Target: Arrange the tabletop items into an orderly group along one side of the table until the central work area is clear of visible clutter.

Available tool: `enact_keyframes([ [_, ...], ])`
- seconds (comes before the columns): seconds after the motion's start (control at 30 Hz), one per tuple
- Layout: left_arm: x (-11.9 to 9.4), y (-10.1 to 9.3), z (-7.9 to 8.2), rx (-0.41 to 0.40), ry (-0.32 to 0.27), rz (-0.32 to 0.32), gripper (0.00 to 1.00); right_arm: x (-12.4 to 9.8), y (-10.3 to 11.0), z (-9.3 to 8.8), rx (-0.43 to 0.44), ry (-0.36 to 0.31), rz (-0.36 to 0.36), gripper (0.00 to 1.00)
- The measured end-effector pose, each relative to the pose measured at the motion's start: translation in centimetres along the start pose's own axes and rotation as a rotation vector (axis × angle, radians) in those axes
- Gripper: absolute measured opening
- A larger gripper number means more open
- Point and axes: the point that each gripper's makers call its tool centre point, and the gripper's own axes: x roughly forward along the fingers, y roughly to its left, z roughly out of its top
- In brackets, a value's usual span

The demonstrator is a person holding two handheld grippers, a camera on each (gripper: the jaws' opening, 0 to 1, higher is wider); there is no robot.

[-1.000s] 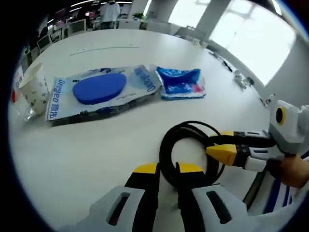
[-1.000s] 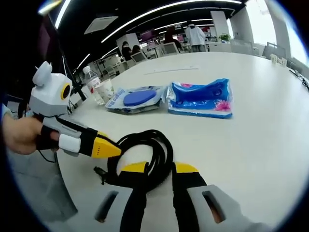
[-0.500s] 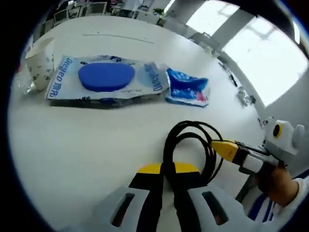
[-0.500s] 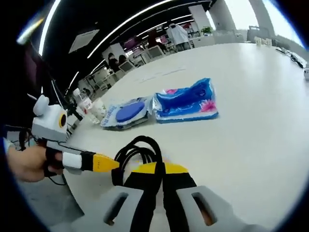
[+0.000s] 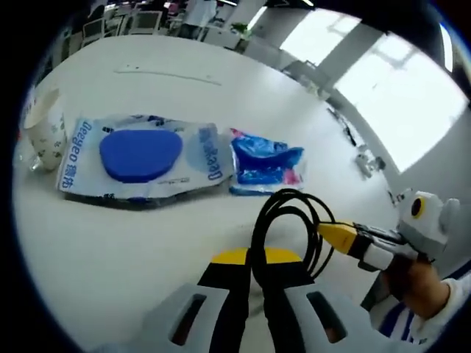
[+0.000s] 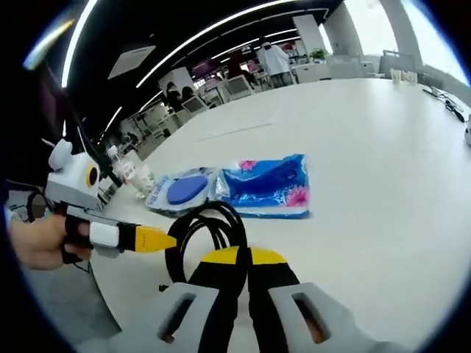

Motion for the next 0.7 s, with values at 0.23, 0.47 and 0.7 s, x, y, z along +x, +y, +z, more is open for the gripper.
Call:
enact_keyframes([
  [0.23, 1.4, -0.2, 0.0, 0.027, 0.017, 0.021, 0.0, 0.5, -1.1, -0.4, -0.019, 0.022, -0.012, 0.0],
  [0.47, 2.0, 0.2, -0.3, 0.016, 0.028, 0.035, 0.0, 1.2, -1.6, -1.1, 0.006, 0.038, -0.012, 0.0],
  [0.7, 2.4, 0.6, -0.5, 0.015, 0.038, 0.044, 0.0, 1.7, -2.0, -1.3, 0.01, 0.056, -0.007, 0.0],
])
